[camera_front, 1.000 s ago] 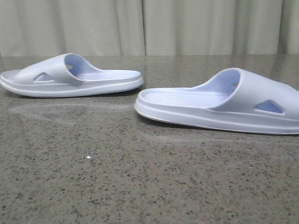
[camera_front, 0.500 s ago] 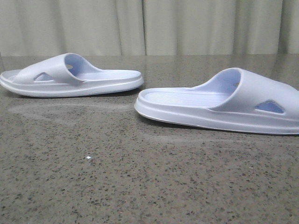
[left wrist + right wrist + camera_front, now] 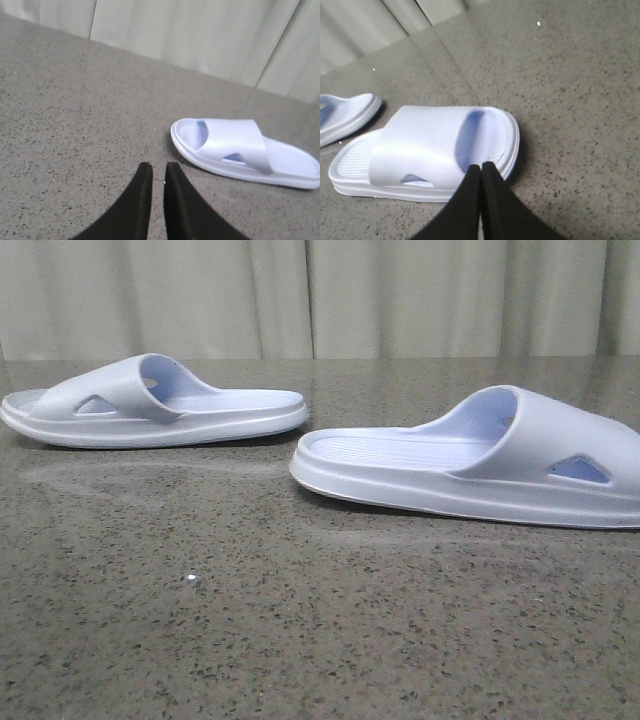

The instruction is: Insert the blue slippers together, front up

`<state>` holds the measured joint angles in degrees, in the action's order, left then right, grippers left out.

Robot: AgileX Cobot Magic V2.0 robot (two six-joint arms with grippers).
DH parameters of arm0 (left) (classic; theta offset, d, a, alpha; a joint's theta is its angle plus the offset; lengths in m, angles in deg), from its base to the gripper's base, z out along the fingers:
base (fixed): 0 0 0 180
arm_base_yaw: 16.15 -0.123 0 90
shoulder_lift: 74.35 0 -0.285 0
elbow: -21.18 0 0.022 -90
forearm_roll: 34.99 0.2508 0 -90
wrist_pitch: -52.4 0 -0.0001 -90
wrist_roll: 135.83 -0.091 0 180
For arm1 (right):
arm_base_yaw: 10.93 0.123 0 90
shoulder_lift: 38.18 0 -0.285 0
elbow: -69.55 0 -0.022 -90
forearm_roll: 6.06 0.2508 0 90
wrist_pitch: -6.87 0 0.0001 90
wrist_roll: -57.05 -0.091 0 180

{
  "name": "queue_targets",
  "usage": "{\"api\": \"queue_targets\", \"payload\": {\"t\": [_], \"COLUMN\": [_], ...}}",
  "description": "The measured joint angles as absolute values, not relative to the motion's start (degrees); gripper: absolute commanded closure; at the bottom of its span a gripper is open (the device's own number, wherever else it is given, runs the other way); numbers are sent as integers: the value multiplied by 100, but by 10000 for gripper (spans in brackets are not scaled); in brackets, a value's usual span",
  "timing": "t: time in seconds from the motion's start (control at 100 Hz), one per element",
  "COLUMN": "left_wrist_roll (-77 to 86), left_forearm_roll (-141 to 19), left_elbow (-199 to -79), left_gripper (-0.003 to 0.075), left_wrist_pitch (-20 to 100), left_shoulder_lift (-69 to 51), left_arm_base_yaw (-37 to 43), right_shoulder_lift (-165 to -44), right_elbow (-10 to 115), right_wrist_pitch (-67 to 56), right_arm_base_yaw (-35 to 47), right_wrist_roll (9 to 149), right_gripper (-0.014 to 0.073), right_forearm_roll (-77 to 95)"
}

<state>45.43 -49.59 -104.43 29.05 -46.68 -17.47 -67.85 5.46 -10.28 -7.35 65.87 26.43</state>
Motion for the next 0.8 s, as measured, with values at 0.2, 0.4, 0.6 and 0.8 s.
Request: {"api": "queue_targets", "payload": {"t": [0.2,0.4,0.6,0.8], "left_wrist_roll": [4250,3672,3516,3497], "left_forearm_roll": [-4886,-5205,-5564,-5786], "left_elbow": [-11189,-11274,-11274,-11274], "left_gripper": [697,476,327,327], "left_wrist_pitch": [2386,2341,2408,2427], "left_shoulder_lift": [-3618,-3439,-3435,-3211], "left_arm_base_yaw": [-1747,-1747,-1747,-1747], "right_shoulder_lift": [-8364,-9067,-9182,-9339], "right_elbow": [1630,2345,2521,2547], "right_wrist_pitch": [-1678,-2366,-2543,-2554], "right_arm_base_yaw": [-735,-735,-735,-940], "right_wrist_roll": [6579,6579,6579,6579], "right_gripper": [669,428,243,243], "right_forearm_roll": [2236,2065,2000,1880]}}
